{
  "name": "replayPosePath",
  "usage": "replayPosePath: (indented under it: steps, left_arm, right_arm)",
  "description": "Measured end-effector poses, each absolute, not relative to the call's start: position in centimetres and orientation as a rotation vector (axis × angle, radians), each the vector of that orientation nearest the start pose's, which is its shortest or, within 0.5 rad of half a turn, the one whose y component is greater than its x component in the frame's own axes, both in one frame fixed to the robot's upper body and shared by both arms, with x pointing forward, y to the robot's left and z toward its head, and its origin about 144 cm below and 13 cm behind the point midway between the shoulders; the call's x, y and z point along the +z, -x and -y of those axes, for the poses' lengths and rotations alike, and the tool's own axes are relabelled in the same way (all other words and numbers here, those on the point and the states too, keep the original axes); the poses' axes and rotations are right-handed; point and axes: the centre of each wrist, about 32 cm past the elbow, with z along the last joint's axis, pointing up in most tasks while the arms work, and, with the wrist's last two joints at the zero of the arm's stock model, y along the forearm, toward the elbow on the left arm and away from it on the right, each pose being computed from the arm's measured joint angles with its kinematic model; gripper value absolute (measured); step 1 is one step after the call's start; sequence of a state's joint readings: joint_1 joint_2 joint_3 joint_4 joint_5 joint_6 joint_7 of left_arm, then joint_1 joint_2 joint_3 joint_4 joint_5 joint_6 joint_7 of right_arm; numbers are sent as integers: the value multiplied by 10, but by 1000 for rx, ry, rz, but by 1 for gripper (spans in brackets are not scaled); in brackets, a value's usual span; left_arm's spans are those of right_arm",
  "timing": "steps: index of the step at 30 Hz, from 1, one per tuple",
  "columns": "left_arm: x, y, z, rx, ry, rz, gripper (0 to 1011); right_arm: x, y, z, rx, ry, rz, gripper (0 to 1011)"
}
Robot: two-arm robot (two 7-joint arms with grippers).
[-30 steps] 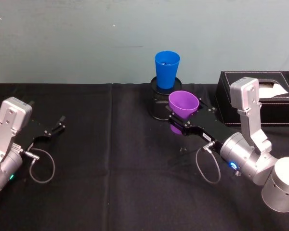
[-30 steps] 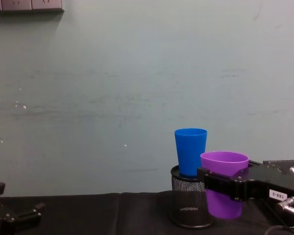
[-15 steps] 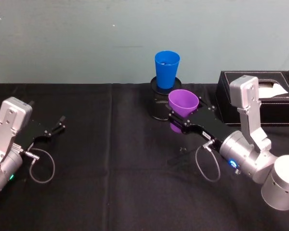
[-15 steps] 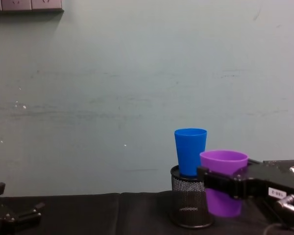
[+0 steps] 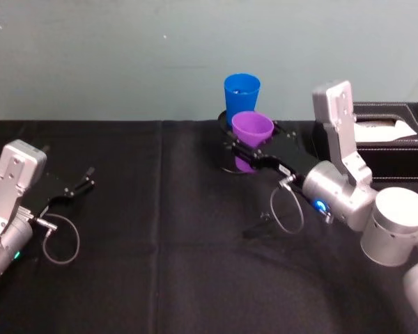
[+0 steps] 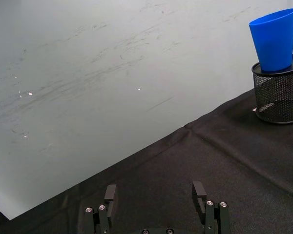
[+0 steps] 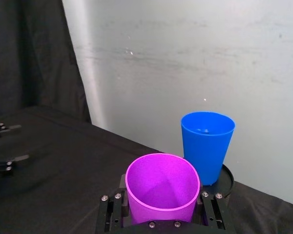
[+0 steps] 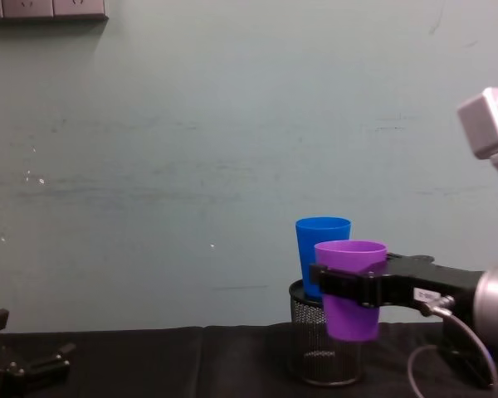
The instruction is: Pick up one cup with a gripper and tap it against the other cup.
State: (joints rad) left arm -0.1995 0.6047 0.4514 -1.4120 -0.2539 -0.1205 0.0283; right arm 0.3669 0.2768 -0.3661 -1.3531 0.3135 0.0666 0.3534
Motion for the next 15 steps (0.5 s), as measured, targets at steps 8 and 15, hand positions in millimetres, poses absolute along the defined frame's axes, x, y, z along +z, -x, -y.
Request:
replayPosePath:
  steps: [8,15]
  left_arm:
    - [1140,-489,-310,1248,-304,285,1000]
    - [1140,-489,-310,1248,-304,285,1000]
  right_arm:
    - [1190,-568,210,-963,80,-25,726]
    - [1194,-581,206,-976,86,-29,726]
